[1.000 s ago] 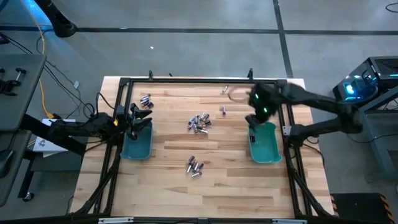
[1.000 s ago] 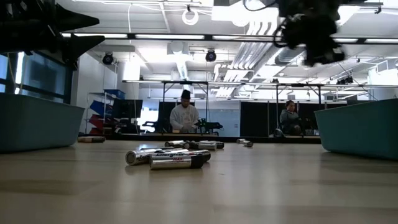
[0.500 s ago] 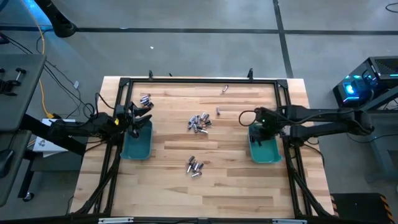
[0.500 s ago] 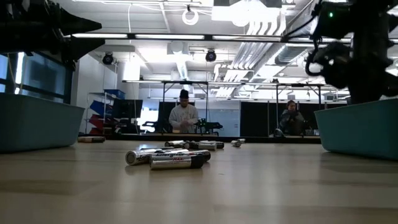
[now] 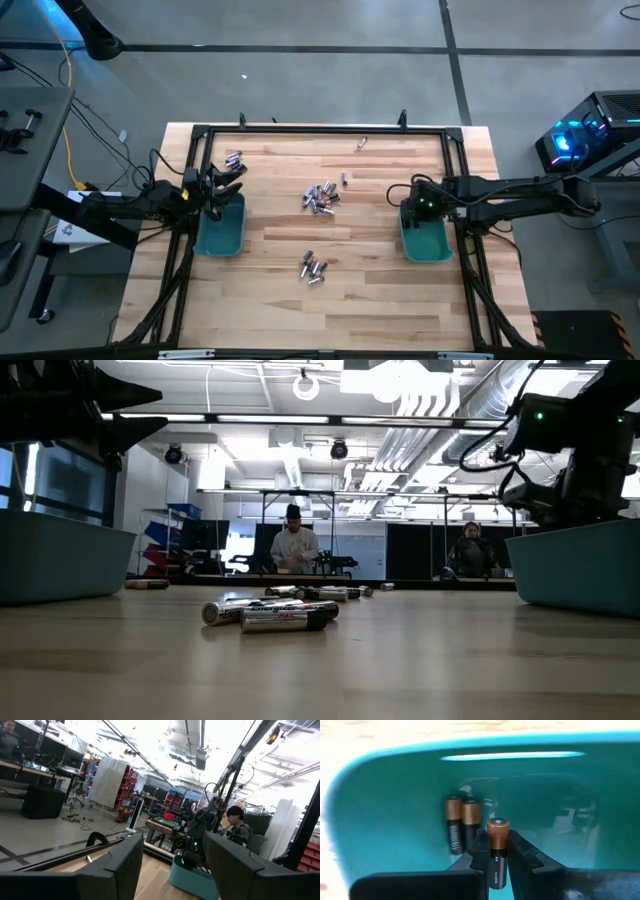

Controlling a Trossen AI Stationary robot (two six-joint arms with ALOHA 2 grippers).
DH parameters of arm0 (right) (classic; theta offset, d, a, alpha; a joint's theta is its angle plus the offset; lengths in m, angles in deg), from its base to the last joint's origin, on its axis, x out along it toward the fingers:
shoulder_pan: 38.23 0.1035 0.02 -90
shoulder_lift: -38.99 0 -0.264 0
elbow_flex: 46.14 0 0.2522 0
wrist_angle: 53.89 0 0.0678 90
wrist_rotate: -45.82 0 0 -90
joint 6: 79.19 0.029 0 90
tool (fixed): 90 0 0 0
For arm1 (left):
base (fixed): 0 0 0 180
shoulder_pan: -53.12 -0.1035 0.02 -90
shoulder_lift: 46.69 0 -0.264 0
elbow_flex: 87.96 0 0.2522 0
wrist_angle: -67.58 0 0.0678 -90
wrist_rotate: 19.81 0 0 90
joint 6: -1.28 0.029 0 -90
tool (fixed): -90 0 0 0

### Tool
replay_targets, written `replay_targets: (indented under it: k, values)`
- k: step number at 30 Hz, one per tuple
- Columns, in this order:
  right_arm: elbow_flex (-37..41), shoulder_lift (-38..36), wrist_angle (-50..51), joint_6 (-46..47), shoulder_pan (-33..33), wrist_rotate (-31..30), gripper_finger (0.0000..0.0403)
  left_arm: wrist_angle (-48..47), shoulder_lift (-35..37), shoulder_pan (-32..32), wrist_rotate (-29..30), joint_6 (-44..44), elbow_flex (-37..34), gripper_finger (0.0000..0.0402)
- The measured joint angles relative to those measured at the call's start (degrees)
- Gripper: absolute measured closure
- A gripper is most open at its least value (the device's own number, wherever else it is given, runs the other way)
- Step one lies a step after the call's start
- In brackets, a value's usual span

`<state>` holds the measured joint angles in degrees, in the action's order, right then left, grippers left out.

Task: Sort batteries
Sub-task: Put the black battery into the green bin

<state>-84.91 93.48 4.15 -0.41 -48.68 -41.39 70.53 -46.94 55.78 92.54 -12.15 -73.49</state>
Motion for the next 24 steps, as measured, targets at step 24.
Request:
replay_targets:
  k: [24]
  values:
    - [-0.73, 6.08, -5.07, -1.62, -0.01, -0.13, 0.0329, 0.39, 0.02, 0.00, -0.07, -1.51, 0.00, 0.0199]
